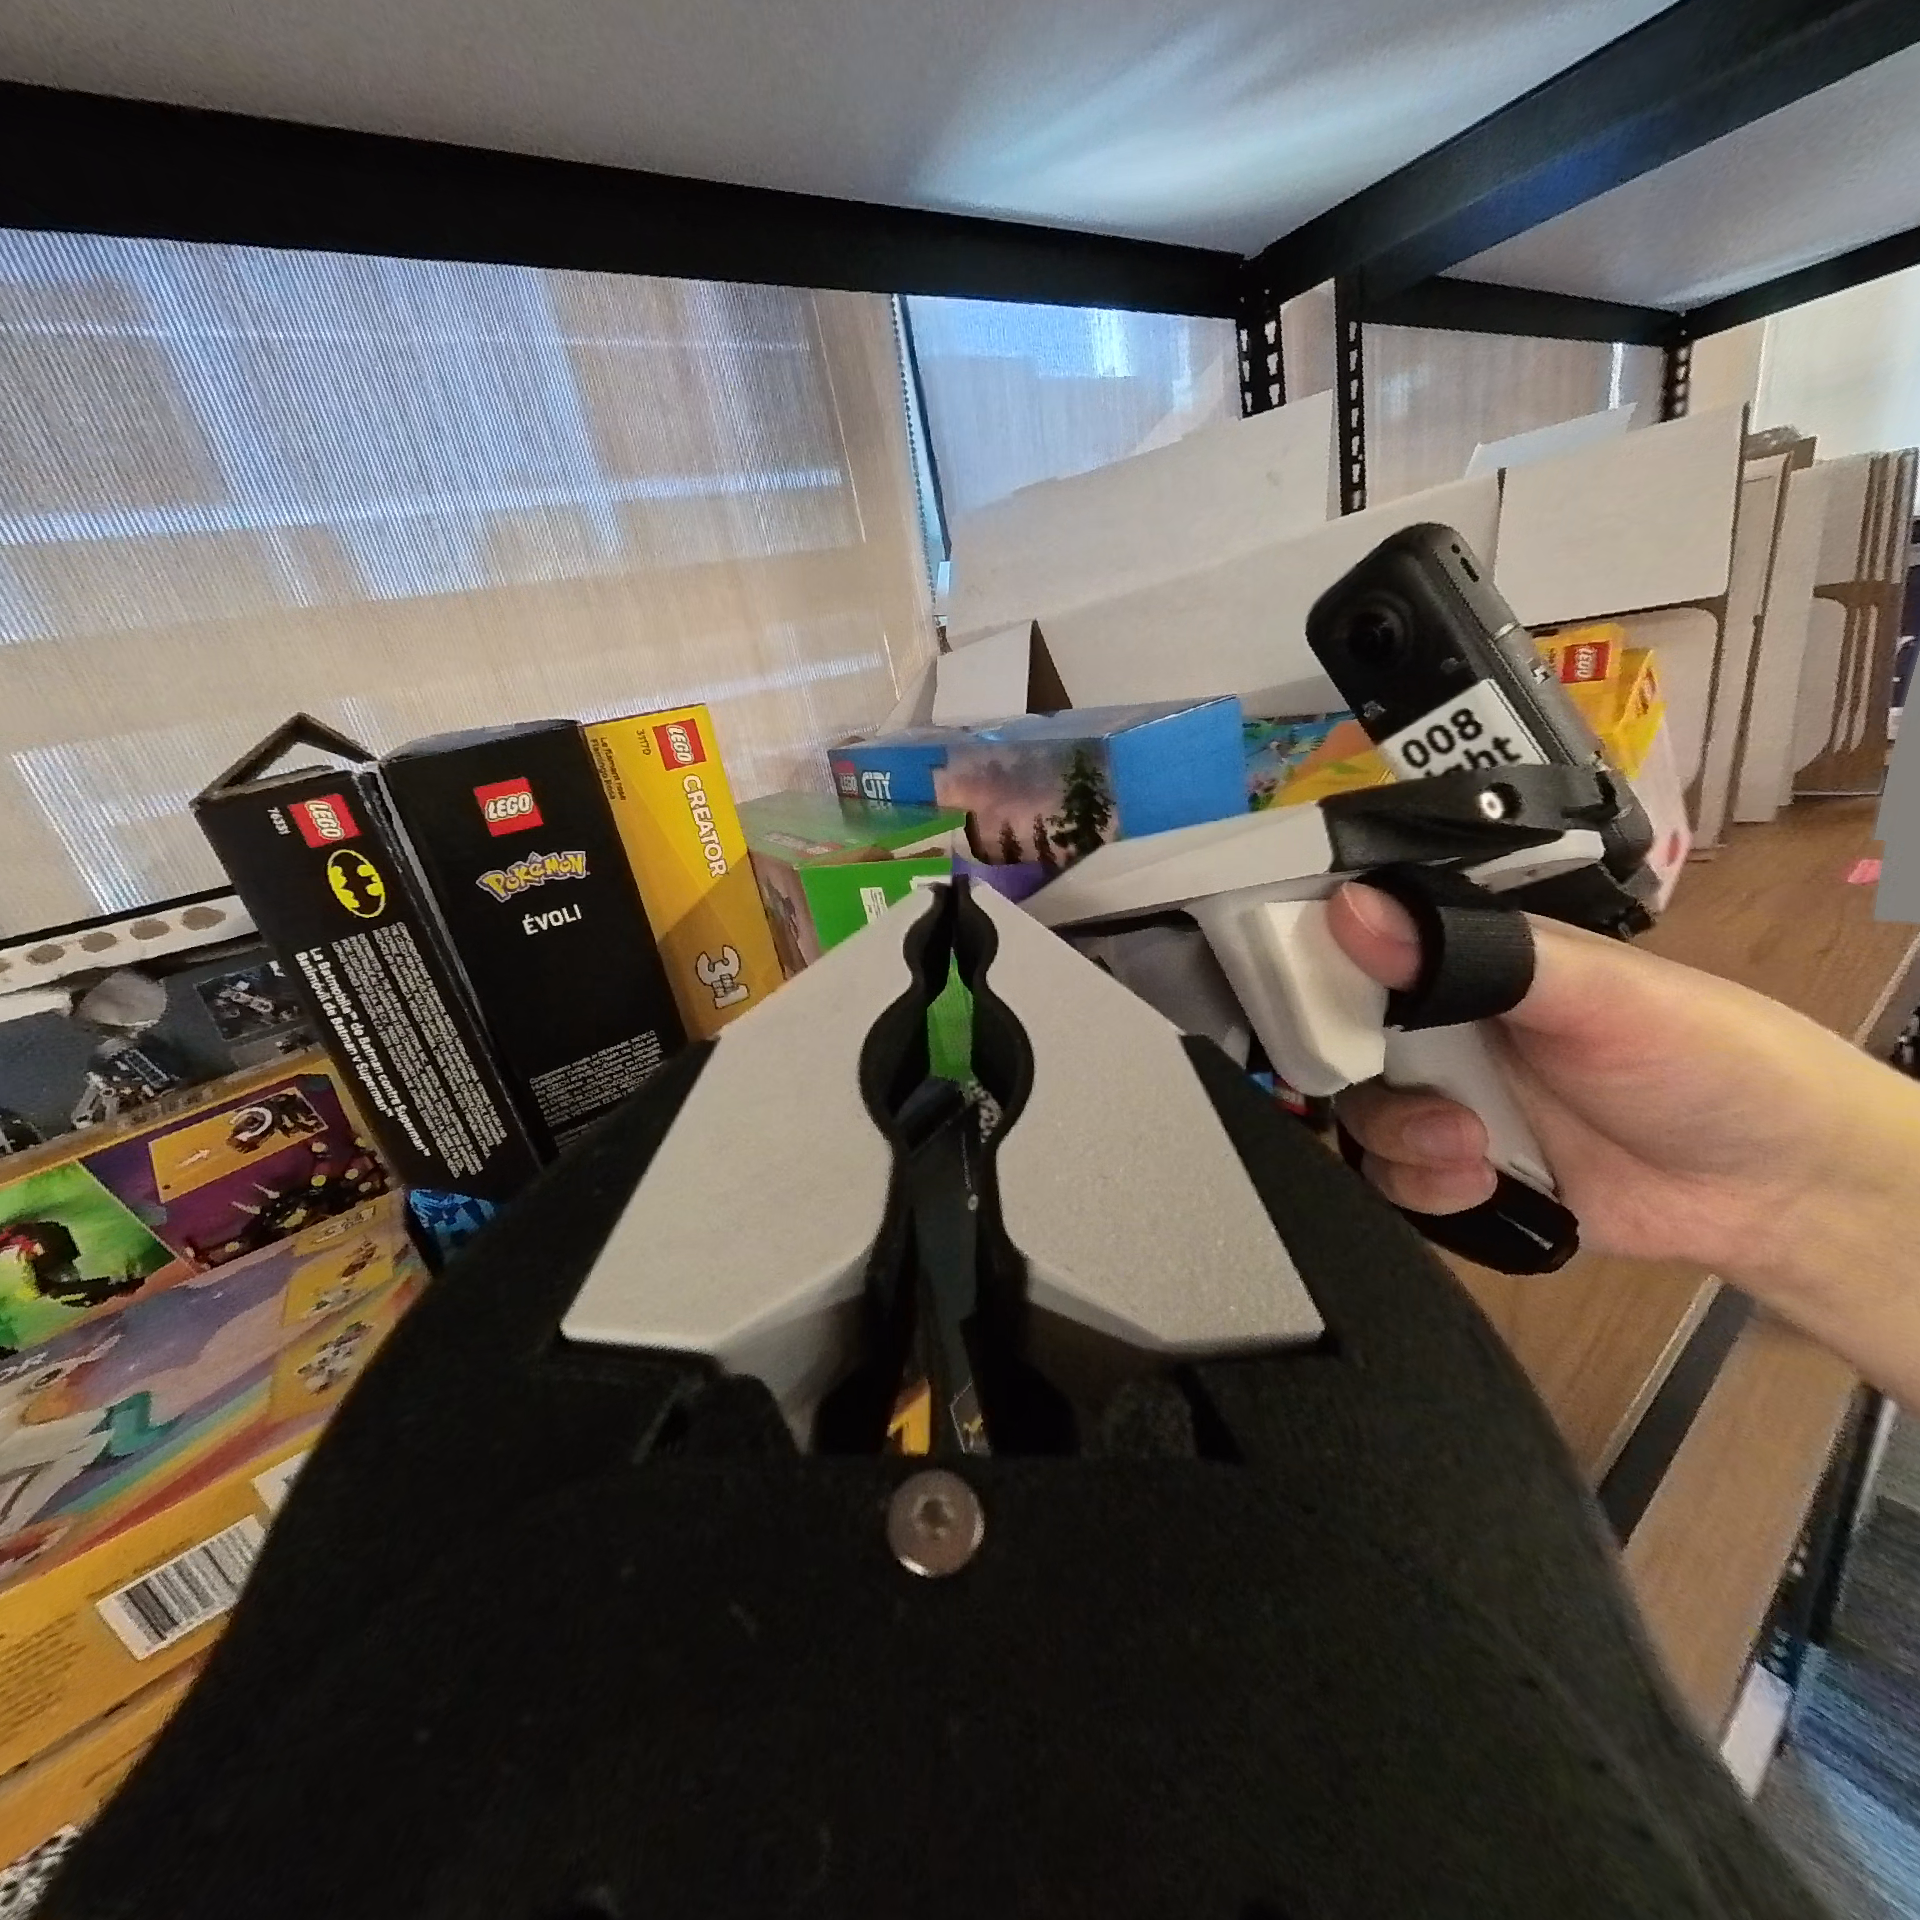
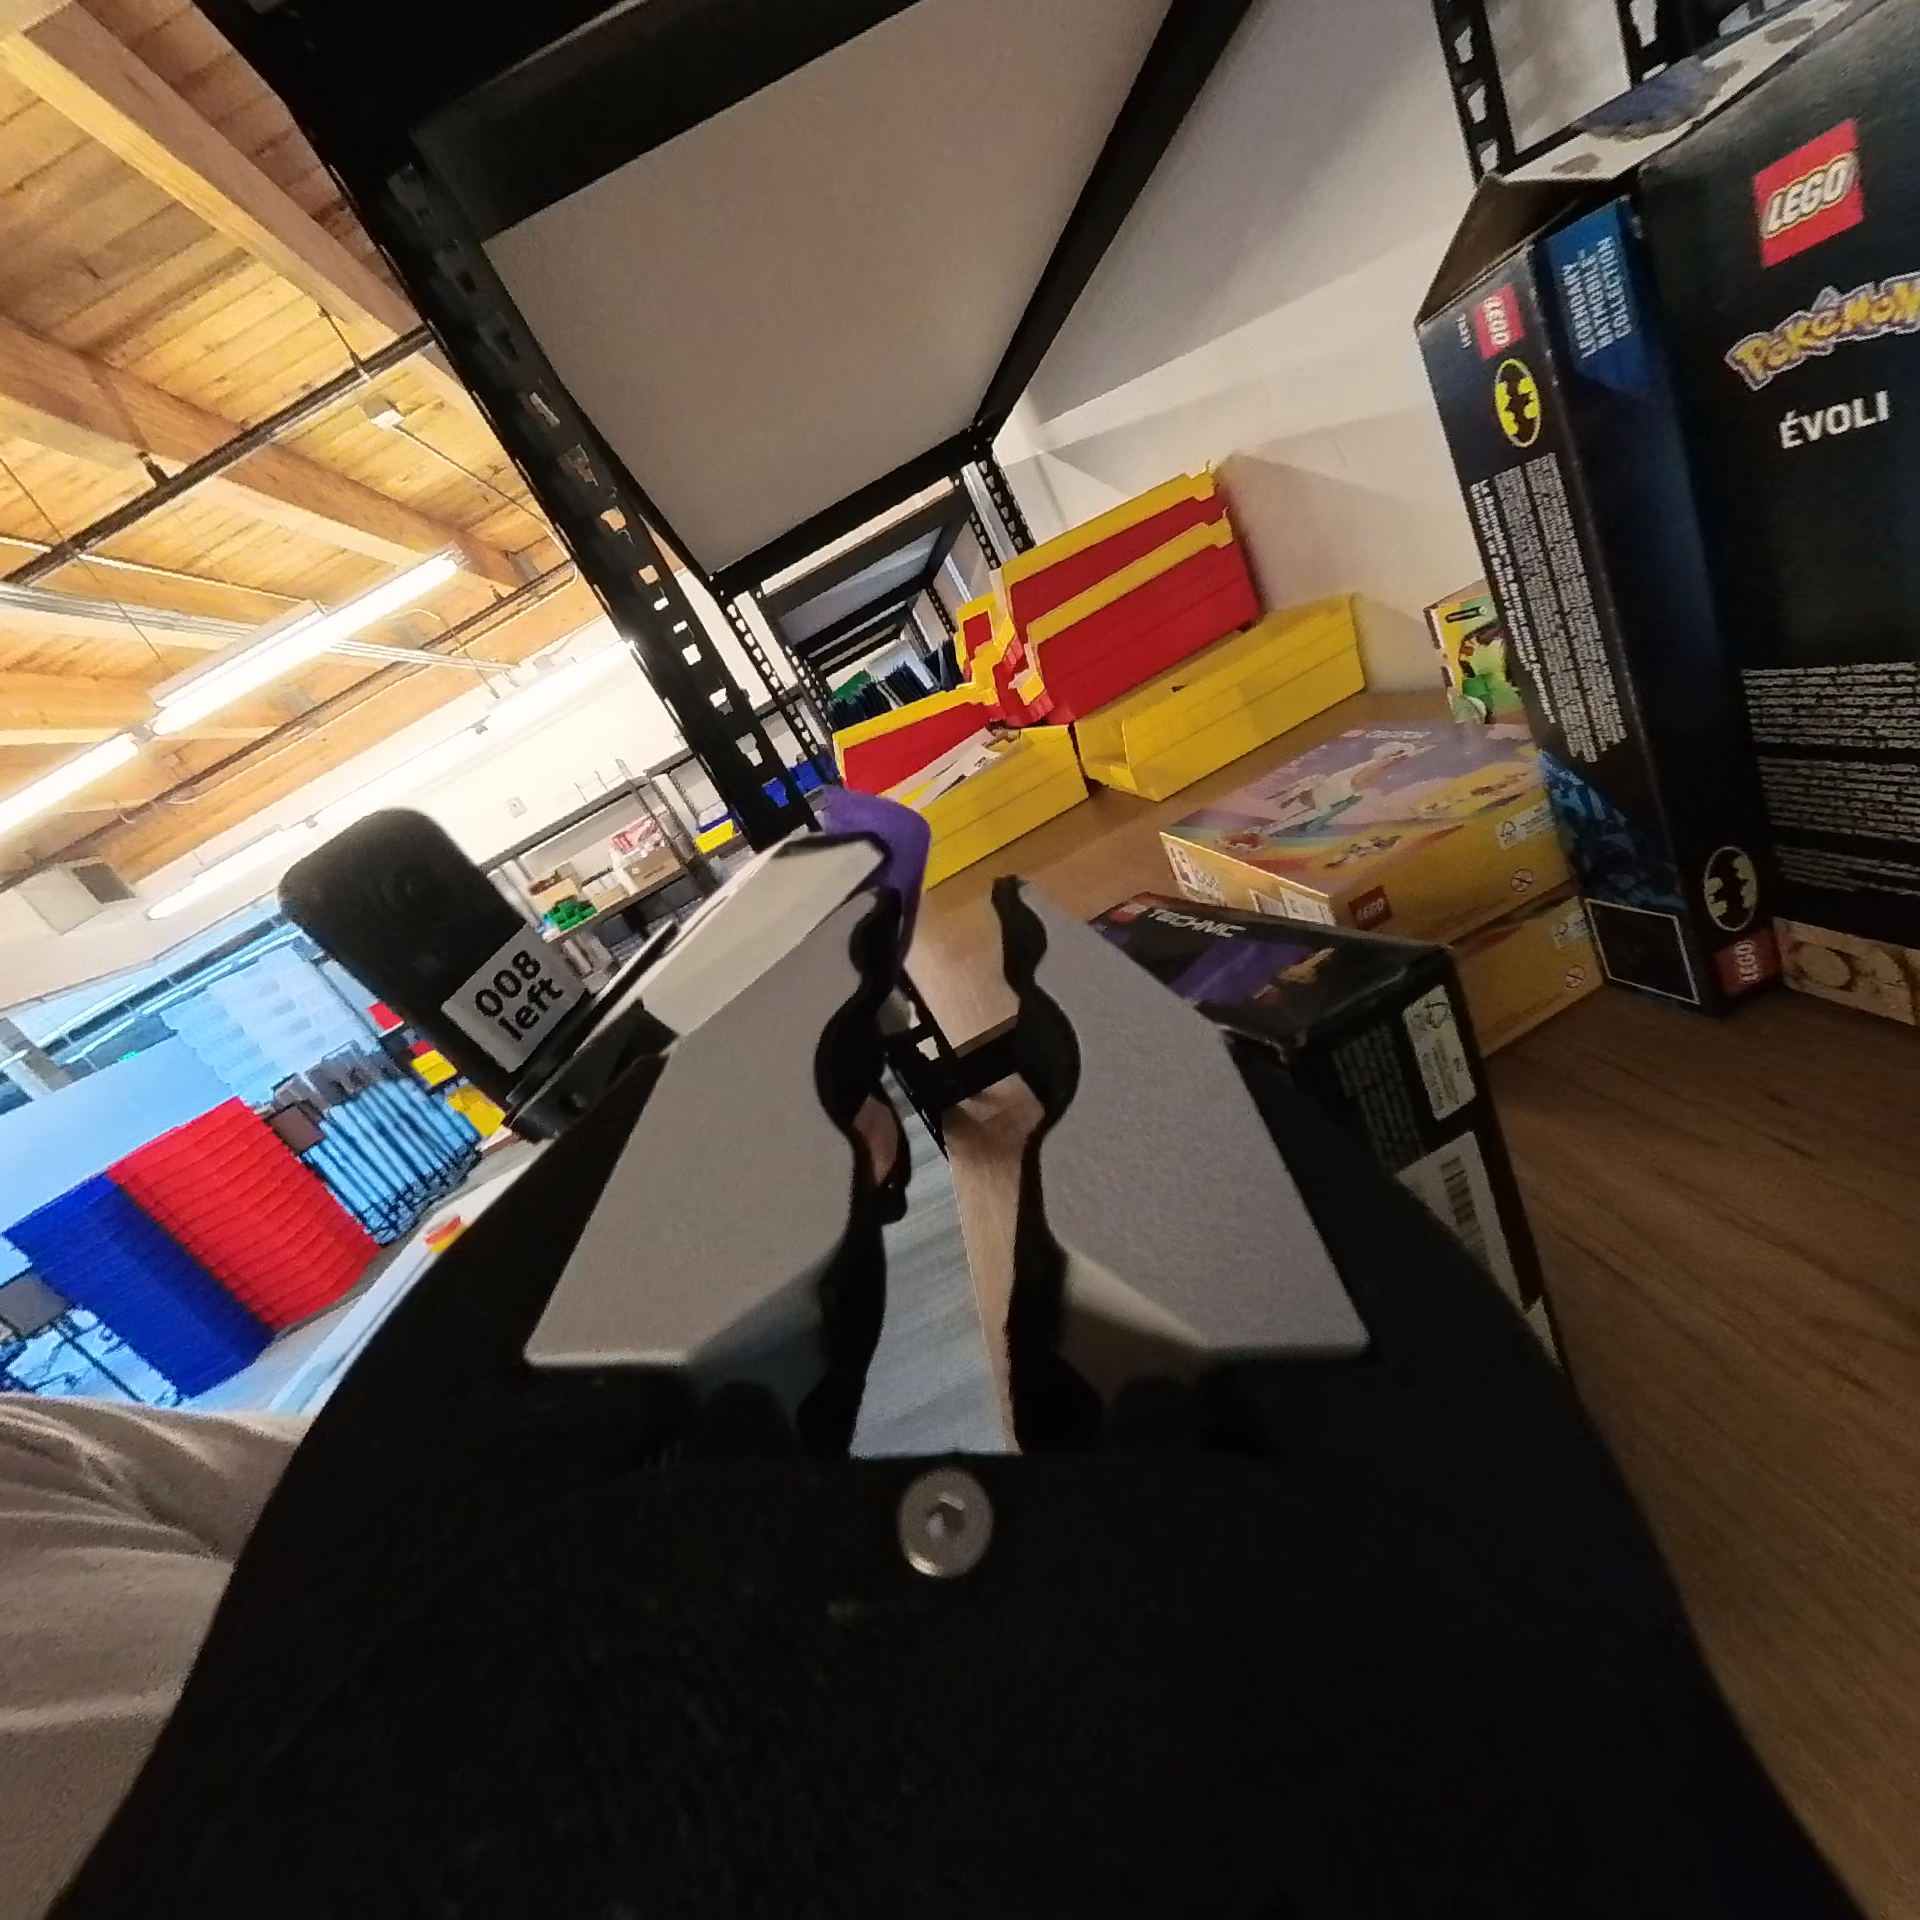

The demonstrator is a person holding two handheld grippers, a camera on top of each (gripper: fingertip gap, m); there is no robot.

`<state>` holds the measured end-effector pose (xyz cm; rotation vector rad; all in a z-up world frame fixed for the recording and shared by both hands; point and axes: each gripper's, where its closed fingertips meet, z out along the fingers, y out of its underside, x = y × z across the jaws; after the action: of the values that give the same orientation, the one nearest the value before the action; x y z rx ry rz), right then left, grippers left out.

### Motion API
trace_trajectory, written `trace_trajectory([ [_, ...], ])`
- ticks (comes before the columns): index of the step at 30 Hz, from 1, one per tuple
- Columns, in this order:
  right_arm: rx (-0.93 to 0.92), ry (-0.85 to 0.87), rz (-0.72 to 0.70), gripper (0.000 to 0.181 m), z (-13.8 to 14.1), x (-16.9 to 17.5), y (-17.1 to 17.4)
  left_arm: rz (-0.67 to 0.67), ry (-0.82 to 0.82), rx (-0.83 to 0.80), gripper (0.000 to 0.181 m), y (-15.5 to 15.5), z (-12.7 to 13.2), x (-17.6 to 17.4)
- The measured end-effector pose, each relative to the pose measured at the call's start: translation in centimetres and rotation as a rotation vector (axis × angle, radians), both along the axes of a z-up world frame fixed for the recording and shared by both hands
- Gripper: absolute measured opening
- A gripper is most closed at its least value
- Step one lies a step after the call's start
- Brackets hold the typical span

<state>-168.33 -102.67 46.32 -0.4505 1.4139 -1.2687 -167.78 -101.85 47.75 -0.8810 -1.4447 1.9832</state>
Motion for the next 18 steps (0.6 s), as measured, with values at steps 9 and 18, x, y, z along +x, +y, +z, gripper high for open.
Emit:
trace_trajectory([
  [9,-0.010,-0.025,-0.028,0.031,0.52,0.16,0.16,0.057,0.025,-0.031,0.000,-0.21,0.41,0.48],
  [18,-0.068,-0.009,-0.013,0.000,0.73,-0.09,0.58,0.049,0.019,-0.027,0.000,0.06,0.16,-0.05],
])
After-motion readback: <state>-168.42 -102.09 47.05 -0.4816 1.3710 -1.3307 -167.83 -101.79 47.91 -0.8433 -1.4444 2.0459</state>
